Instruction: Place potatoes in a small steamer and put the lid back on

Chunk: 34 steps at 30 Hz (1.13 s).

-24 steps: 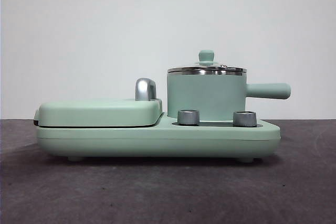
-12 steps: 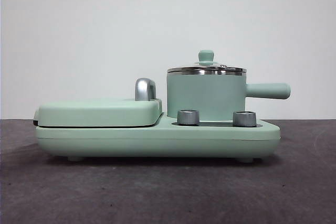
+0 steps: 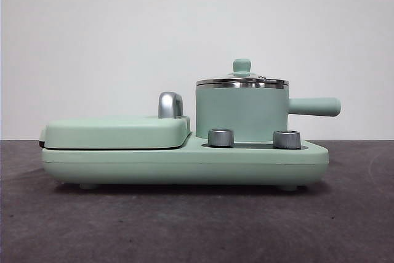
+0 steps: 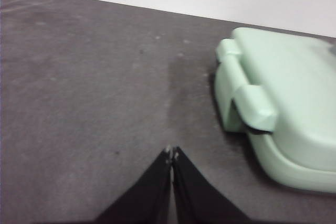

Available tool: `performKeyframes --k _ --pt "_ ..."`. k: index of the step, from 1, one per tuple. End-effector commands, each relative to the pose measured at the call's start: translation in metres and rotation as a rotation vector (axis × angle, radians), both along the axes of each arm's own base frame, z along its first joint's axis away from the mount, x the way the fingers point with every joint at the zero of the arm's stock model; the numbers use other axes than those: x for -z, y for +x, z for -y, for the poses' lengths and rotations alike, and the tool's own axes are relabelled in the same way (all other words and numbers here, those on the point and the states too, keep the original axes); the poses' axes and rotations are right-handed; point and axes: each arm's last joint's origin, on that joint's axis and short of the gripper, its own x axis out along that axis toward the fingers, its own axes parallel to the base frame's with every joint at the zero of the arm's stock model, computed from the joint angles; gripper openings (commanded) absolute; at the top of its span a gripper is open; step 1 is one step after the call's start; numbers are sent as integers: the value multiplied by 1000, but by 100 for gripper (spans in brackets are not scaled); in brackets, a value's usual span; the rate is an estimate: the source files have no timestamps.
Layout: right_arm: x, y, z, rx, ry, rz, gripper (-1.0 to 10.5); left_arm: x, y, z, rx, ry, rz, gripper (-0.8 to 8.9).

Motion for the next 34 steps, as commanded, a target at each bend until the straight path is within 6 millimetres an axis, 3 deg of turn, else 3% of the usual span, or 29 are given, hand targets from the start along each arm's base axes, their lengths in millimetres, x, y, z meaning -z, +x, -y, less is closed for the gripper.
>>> performKeyframes --k 1,18,23,26,31,34 --pt "-3 1 -1 -4 6 16 18 8 1 -1 -4 19 7 6" --pt "-3 1 -1 -3 7 18 18 3 2 -1 -4 15 50 6" --pt "0 -1 3 -36 -103 147 18 3 2 -1 -4 15 50 6" --pt "31 1 10 39 -79 292 18 3 2 -1 -4 15 50 6" --pt "108 -4 24 181 -51 421 18 3 2 -1 -4 15 50 6" --pt "138 -11 30 237 -56 461 18 3 2 -1 -4 15 50 6"
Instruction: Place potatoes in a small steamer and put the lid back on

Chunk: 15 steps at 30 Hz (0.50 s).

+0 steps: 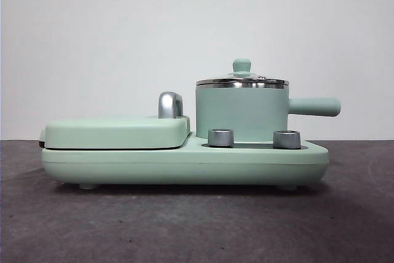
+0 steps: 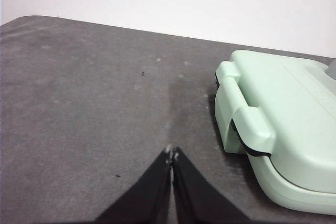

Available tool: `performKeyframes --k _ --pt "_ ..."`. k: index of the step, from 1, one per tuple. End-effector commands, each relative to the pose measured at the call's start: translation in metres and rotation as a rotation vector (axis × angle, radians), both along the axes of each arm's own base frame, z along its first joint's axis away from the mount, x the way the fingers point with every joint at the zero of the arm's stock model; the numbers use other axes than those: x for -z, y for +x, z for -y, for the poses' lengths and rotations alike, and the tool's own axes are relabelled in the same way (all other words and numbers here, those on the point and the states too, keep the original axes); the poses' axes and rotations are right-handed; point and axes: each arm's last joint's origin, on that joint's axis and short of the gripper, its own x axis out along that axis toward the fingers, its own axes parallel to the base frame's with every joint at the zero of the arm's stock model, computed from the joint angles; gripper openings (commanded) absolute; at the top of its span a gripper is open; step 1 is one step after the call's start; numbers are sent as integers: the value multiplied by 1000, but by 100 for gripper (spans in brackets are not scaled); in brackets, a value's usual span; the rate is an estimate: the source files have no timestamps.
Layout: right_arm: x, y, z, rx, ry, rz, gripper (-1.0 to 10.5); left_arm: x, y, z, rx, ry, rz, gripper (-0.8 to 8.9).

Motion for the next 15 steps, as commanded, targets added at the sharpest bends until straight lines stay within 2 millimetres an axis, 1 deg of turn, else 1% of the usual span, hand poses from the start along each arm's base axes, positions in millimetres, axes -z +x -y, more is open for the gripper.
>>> performKeyframes --k 1,4,7,15 --pt "20 -5 4 37 -1 60 18 5 1 0 0 11 -4 6" --pt "36 -8 7 70 -13 113 18 5 1 0 0 11 -4 6" --pt "48 -4 9 90 -13 117 18 5 1 0 0 11 -6 6" --pt "47 -4 9 94 -13 128 18 5 1 0 0 10 -2 6"
